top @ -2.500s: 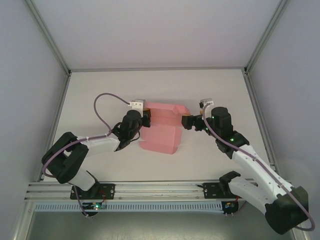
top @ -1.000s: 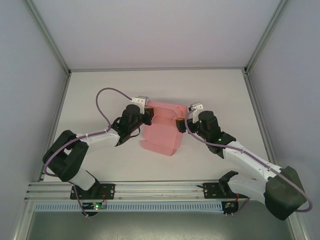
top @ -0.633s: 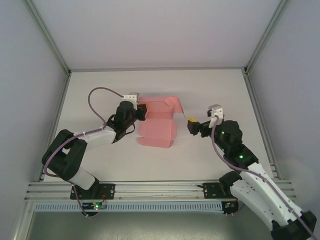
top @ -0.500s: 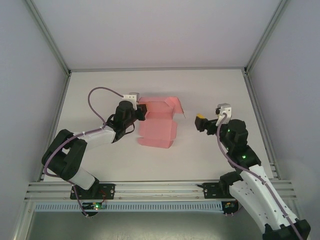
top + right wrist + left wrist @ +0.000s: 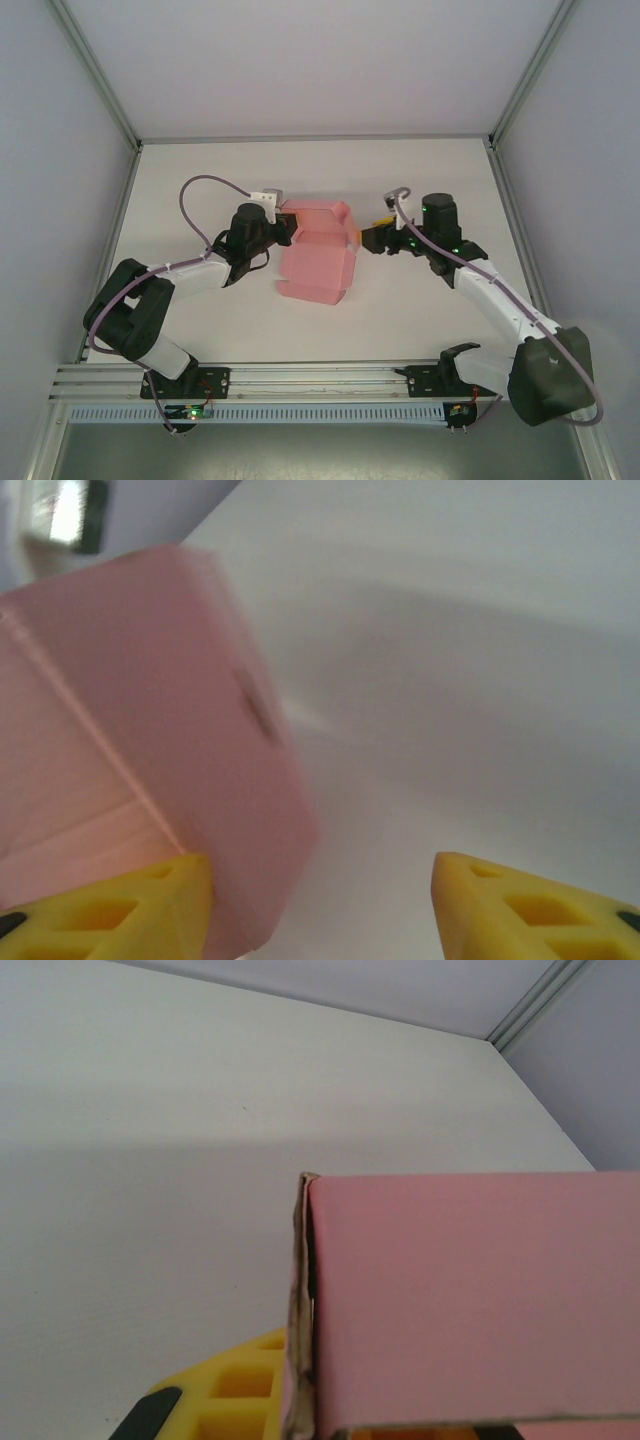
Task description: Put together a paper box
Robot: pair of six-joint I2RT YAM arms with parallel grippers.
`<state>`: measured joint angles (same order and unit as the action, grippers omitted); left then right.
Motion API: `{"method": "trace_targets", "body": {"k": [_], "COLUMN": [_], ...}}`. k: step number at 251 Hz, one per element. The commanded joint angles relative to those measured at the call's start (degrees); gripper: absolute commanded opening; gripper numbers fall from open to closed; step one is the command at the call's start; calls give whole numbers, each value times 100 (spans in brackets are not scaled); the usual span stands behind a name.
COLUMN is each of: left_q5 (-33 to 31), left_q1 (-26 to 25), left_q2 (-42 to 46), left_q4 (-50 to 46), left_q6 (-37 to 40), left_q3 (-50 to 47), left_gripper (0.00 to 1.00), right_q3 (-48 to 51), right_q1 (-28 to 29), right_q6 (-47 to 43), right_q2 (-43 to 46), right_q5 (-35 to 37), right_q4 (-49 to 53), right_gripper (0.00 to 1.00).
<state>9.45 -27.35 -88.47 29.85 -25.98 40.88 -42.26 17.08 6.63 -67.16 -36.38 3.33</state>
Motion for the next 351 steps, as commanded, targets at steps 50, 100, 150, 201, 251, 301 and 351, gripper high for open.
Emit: {"method": "trace_targets", "body": {"k": [50, 100, 150, 201, 251, 301, 351], "left_q5": [142, 219, -70, -890, -2564, -3978, -4048], "left_q1": [11, 5, -111, -394, -625, -572, -297], "left_q2": [51, 57, 33, -58, -84, -290, -770], "left_q4": [65, 9, -225, -928, -2806, -5287, -6238], "left_q6": [100, 144, 177, -57, -838, -1871, -2467], "left_q3": [25, 61, 140, 517, 1133, 1738, 1960], "left_gripper": [0, 0, 0, 0, 0, 1, 0], "right_q3": [-494, -682, -672, -1004, -1821, -1812, -1494], "right_q1": [948, 1455, 1951, 2658, 2656, 2210, 1936], "right_q6": [-596, -575, -279, 67, 748, 1543, 1717], "right_q2": [-315, -504, -795, -1706, -2697, -2673, -2405], "right_q5": [878, 2912, 4870, 8004, 10383, 10669, 11192], "right_q4": [50, -38, -650, -1030, -5, 643, 389], "right_gripper": [57, 43, 43, 14, 3, 1, 0]}}
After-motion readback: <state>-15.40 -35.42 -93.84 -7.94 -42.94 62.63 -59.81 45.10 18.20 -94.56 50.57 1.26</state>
